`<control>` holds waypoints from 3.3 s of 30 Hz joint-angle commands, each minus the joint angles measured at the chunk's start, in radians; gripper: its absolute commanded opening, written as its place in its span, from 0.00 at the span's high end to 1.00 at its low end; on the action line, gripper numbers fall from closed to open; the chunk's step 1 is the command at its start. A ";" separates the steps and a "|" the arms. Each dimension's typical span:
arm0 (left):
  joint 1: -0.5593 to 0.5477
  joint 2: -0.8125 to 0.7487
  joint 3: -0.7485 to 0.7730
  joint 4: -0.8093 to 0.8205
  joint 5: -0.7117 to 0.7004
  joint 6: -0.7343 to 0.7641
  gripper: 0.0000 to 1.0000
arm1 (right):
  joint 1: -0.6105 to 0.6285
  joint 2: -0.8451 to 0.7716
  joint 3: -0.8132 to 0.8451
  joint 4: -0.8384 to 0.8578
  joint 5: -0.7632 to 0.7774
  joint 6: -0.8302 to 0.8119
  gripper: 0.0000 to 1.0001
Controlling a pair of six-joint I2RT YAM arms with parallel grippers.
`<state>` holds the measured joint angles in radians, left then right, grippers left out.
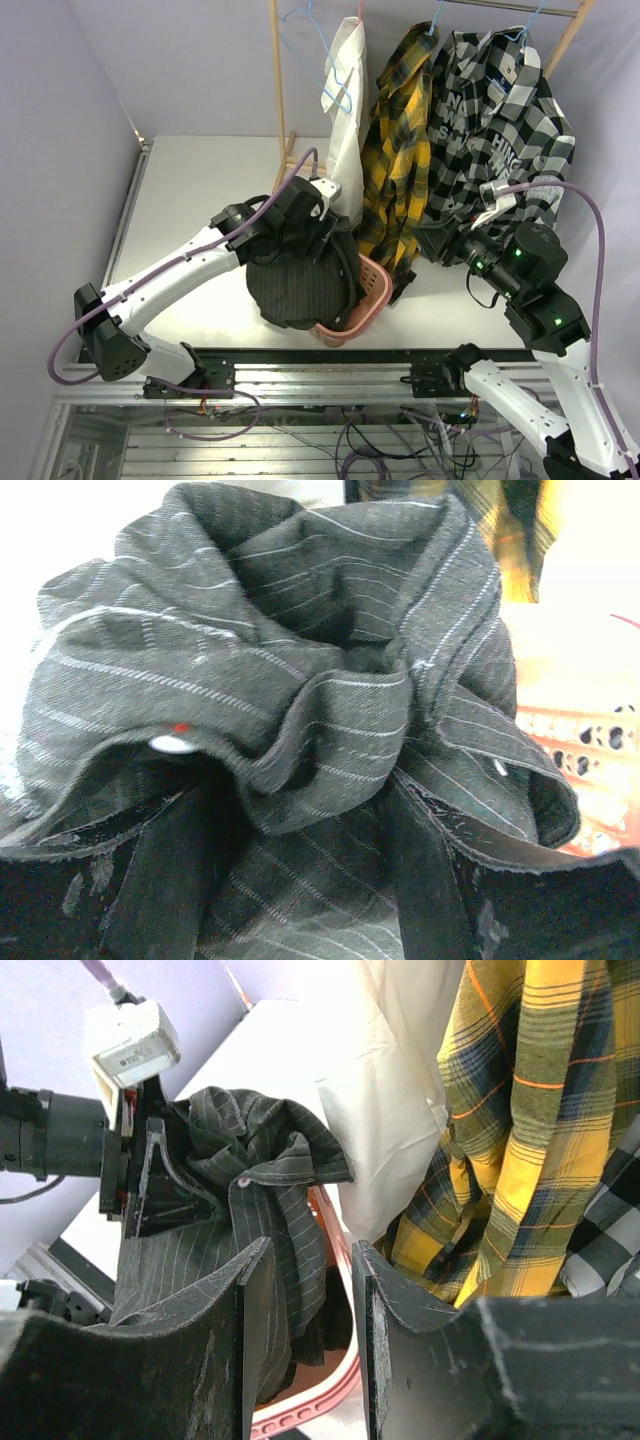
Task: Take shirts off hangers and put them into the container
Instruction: Place the shirt in the bin.
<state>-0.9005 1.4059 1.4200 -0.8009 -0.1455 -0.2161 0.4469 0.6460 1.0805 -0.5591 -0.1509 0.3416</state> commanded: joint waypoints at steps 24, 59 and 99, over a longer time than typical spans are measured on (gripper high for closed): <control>-0.003 -0.577 -0.203 0.086 -0.742 -0.038 0.46 | 0.470 0.617 0.295 -0.021 0.218 -0.117 0.66; 1.033 -0.674 -0.651 0.338 0.213 -0.153 0.52 | 0.521 0.888 0.017 0.128 0.143 -0.046 0.67; 0.991 -0.604 -0.689 0.344 0.352 -0.161 0.54 | 0.528 0.897 0.288 0.257 0.257 -0.107 0.66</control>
<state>0.0963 0.8162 0.7372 -0.4755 0.1856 -0.3847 0.9710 1.4773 1.3491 -0.4133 0.1169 0.2905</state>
